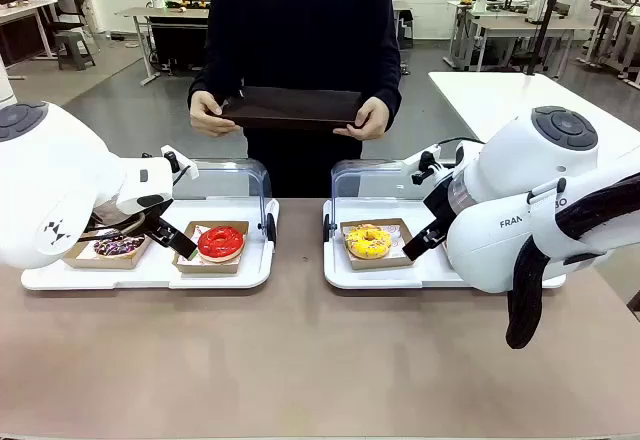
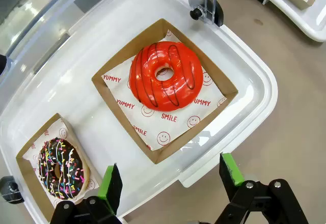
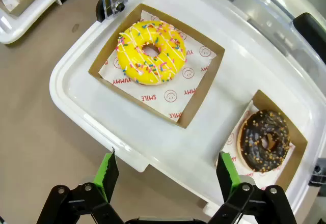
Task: Provide the desired donut to the person.
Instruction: Pick up and lift the Paper togo box containing the Donut pointed at by the person.
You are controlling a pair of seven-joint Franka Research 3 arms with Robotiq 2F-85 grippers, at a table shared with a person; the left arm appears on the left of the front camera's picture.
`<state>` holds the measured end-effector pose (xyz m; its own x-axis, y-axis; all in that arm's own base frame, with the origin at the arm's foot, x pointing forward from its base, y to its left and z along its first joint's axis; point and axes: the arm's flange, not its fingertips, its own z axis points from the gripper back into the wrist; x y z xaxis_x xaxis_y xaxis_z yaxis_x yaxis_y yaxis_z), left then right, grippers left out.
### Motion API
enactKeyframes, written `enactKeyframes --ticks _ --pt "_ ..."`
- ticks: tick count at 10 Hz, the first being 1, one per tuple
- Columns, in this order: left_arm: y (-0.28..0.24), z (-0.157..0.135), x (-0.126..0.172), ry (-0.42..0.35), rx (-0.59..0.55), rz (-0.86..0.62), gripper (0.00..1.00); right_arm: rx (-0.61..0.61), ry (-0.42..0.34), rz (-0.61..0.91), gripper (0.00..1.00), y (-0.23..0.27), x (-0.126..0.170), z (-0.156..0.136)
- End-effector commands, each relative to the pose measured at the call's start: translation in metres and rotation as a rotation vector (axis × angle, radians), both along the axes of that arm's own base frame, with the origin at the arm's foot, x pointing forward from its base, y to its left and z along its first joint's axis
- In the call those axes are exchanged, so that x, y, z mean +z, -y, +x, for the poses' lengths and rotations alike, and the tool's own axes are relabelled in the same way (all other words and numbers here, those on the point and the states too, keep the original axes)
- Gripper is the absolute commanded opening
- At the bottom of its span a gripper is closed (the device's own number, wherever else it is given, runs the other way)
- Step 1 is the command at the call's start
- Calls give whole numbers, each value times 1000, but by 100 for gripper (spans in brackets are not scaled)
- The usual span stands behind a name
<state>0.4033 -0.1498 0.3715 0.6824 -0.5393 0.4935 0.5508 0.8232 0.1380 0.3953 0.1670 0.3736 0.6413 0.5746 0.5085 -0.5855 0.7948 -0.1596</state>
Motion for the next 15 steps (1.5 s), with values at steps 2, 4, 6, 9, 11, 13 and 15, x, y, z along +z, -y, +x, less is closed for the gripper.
enactKeyframes --ticks 2,4,6,9,11,13,15 --pt "0 0 0 0 0 0 100 0 0 0 100 0 0 0" --pt "0 0 0 0 0 0 100 0 0 0 100 0 0 0" --pt "0 0 0 0 0 0 100 0 0 0 100 0 0 0" --pt "0 0 0 0 0 0 100 0 0 0 100 0 0 0" --pt "0 0 0 0 0 0 100 0 0 0 100 0 0 0" --pt "0 0 0 0 0 0 100 0 0 0 100 0 0 0" --pt "0 0 0 0 0 0 100 0 0 0 100 0 0 0"
